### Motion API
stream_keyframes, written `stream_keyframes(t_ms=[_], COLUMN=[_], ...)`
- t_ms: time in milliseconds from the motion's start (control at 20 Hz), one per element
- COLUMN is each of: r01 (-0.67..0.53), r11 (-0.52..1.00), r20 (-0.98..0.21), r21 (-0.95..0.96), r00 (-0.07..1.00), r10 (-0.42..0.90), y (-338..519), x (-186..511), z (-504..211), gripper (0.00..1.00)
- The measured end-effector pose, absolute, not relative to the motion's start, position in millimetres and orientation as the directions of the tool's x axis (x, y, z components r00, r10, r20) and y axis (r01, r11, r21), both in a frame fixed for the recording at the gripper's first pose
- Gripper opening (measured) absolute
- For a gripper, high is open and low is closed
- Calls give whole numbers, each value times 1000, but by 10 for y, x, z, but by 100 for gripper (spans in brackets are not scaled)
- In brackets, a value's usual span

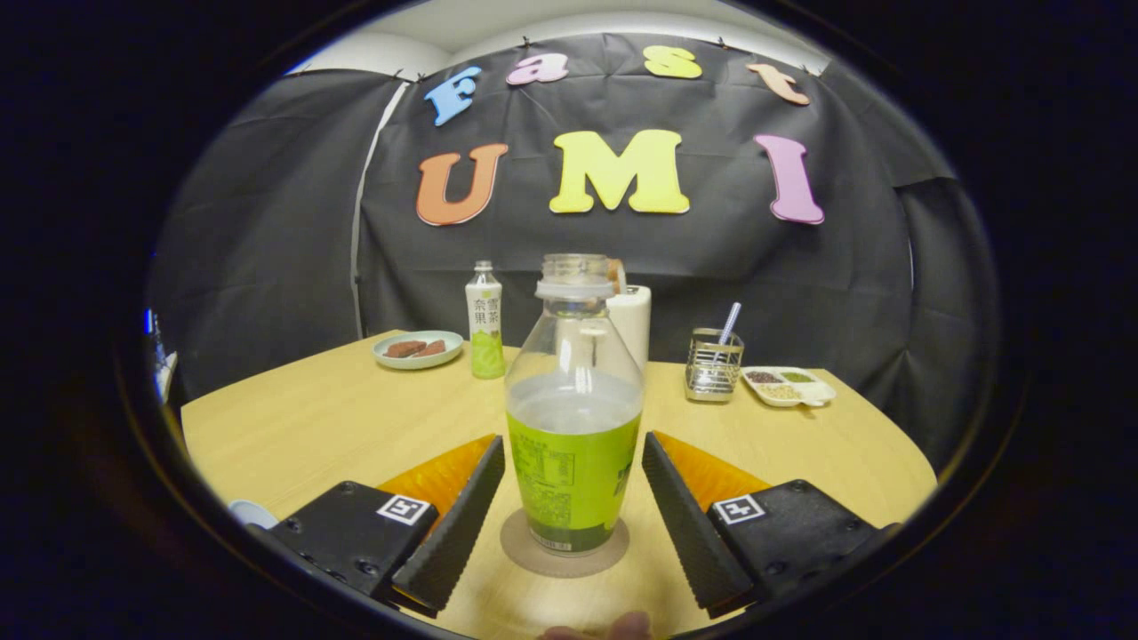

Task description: Take the bottle from table, then pour the juice into the cup, finally place the bottle on the coaster

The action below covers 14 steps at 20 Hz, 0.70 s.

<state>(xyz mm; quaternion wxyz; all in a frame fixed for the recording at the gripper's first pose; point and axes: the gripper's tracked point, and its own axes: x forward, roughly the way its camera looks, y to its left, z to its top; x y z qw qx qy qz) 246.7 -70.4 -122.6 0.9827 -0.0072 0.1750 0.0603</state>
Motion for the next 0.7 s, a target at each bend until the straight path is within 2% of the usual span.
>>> stream_keyframes(t_ms=[400,700], r01=[-95,-87], r11=[993,996], r20=[-323,-291], r21=[64,-10], r00=[940,953], r10=[111,80], y=[-817,-1018], x=[2068,1578], z=[-1026,-682], gripper=[100,100])
